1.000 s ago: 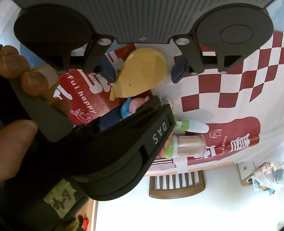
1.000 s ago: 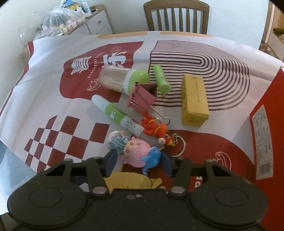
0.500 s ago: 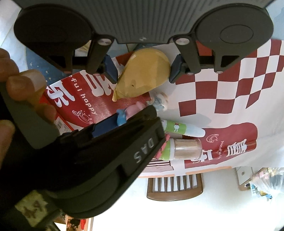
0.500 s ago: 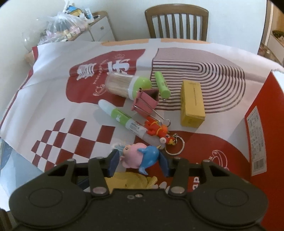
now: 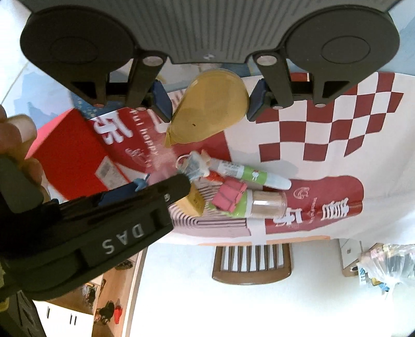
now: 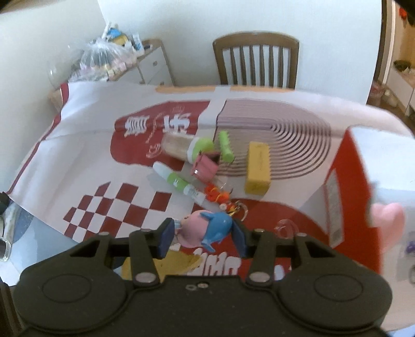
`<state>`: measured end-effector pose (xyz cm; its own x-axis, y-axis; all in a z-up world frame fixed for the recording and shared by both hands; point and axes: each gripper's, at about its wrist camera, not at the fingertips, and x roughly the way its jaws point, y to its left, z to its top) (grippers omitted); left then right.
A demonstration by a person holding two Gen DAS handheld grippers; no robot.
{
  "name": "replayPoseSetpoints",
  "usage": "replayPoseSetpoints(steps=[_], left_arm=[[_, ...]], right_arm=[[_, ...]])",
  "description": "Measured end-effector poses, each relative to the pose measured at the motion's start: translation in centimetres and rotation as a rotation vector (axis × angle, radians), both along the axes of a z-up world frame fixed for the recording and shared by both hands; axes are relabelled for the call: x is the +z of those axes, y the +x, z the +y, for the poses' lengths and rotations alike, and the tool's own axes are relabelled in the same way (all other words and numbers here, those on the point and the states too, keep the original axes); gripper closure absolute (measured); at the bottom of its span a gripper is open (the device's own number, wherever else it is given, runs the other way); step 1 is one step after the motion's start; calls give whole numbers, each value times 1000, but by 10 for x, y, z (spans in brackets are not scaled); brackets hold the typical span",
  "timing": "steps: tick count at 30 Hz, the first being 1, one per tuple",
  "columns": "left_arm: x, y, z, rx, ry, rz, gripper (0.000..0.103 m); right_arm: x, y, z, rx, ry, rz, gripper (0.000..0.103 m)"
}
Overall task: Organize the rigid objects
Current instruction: 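Carry the yellow piece and pig keychain with both grippers into the shoebox, then lower both items into the box and open both grippers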
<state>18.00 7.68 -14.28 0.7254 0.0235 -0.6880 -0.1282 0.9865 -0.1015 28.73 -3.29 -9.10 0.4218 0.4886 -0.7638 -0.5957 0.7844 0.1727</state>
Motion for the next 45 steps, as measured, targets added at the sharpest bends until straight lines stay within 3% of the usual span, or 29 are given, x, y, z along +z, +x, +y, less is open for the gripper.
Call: replayPoseSetpoints(steps=[15,28,38,45], left_arm=[[67,-3,-42,-21,41,-65,41],[109,30,-98,-21,65,-120,41],[99,69,-169,-110,106,-27,41],[83,102,-202,-120,122,39,41]], right_arm=[[58,1,-89,-100,88,-108,56],[67,20,-180,-154,108,-129,56],[54,49,-238,-173,94,-110,56],[37,76,-271,-190,75,-96,56]])
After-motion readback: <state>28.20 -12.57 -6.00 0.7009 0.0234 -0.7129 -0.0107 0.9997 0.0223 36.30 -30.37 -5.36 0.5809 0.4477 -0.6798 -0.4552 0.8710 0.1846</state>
